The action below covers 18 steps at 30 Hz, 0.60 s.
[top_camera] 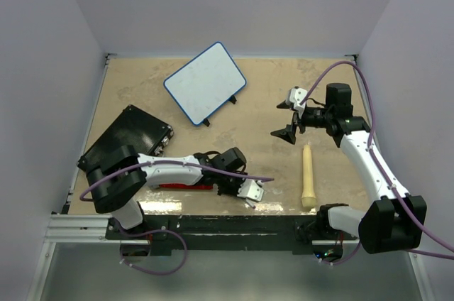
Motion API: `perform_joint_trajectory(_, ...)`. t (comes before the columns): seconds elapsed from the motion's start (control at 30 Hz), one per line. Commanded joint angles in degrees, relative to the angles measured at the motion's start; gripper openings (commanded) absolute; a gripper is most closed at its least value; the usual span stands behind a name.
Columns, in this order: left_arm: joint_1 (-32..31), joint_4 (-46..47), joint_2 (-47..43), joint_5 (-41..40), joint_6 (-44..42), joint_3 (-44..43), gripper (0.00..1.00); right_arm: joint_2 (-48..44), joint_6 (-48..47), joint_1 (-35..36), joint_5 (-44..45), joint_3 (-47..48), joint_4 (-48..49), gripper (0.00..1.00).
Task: Write a sentence on the whiteboard
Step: Open the whiteboard marker at the center of the board.
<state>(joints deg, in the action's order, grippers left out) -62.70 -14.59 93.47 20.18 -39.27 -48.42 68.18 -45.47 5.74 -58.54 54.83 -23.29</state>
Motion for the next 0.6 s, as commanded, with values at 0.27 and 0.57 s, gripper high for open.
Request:
perform_joint_trajectory(0.27, -2.2, 4.1, -0.3, -11.7, -1.8, 0.1, 0.00, 0.0, -2.2, 0.1, -1.8, 0.1, -1.6, 0.99)
perform_joint_trajectory(0.57, 4.4, 9.8, -6.8, -6.7, 1.8, -1.4, 0.00, 1.8, -2.1, 0.3, -2.7, 0.1, -2.1, 0.99)
